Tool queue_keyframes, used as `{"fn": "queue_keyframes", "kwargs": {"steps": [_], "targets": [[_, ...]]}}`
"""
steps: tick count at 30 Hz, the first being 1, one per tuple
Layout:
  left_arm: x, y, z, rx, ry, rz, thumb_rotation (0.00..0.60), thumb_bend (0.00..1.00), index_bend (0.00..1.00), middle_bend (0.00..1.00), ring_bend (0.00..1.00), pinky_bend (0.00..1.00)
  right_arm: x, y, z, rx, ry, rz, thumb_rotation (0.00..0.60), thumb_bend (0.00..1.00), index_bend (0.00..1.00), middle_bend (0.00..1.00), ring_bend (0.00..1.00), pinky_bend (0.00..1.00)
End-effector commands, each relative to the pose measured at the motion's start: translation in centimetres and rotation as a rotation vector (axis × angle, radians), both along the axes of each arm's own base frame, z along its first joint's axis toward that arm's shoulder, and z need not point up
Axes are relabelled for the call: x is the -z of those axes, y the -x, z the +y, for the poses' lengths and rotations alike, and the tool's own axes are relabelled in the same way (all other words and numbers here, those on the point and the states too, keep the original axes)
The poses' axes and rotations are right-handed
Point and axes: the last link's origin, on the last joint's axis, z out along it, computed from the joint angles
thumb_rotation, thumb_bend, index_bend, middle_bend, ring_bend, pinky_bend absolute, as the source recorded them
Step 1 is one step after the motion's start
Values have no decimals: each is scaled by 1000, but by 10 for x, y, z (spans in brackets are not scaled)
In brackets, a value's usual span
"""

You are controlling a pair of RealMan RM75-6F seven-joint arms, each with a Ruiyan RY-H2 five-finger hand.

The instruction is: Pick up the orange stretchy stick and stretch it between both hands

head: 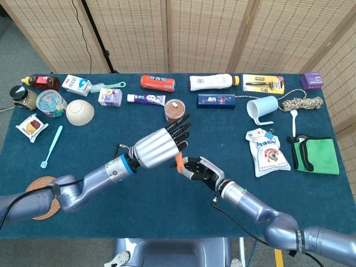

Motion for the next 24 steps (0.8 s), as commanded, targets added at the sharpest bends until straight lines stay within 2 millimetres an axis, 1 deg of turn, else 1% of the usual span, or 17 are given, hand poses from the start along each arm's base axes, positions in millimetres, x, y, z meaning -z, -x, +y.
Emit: {"fn": "queue_keyframes", "kwargs": {"steps": [1,12,24], "targets": [[0,0,0,-1,-1,0,600,514,863,362,155,0,0,1,1,0,0,2,600,671,654,330,193,0],[-1,1,-1,1,0,-1,600,514,863,362,155,0,-1,3,1,-1,-3,8,600,689,670,346,204,0],[-11,6,4,-18,-19,-9,600,514,863,362,155,0,-2,10,4,4,-4,25,600,695,676,352,213,0]]}}
